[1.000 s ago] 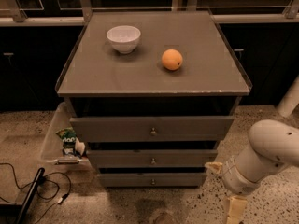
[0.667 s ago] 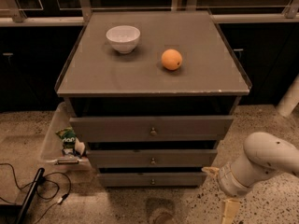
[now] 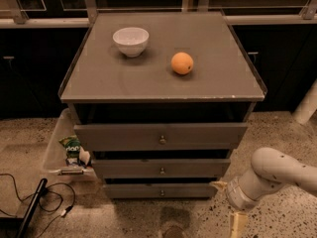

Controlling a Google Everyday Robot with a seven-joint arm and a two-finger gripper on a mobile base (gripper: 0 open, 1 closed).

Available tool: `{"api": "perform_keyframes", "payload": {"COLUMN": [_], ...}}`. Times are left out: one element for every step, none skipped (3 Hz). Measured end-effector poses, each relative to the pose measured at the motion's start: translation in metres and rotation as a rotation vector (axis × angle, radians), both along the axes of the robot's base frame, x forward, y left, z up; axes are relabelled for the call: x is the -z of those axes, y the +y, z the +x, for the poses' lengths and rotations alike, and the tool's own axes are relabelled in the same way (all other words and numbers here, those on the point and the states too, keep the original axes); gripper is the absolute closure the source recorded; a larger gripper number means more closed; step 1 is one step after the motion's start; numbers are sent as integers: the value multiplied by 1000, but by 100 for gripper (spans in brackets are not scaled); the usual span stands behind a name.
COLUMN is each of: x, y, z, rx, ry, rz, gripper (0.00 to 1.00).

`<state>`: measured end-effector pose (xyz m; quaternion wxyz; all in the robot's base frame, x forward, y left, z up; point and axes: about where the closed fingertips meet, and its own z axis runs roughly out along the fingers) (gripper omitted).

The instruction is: Open bottom drawer

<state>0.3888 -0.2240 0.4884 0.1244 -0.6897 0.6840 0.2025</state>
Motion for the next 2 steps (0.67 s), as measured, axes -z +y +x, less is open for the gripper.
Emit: {"api": "perform_keyframes", "payload": {"x": [27,84], "y": [6,4], "z": [1,24], "rx": [2,25], "ry": [50,87], "rz": [3,-3], "gripper": [0,0]}}
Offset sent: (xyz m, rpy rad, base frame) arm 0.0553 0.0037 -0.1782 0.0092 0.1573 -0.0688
